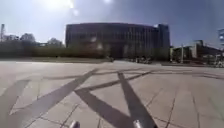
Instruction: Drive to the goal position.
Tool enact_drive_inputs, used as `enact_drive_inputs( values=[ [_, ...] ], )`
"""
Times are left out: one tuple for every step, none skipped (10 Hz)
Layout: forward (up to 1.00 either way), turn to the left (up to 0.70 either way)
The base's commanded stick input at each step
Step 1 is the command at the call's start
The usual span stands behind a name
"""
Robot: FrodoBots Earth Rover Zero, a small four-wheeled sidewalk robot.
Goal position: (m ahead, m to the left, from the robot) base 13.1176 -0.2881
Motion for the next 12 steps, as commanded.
enact_drive_inputs(
  values=[
    [1.0,-0.4],
    [1.0,-0.32],
    [1.0,0.0],
    [1.0,0.0],
    [1.0,0.0],
    [1.0,0.0],
    [1.0,0.0],
    [1.0,0.0],
    [1.0,0.0],
    [1.0,0.0],
    [1.0,0.0],
    [1.0,0.0]
  ],
)
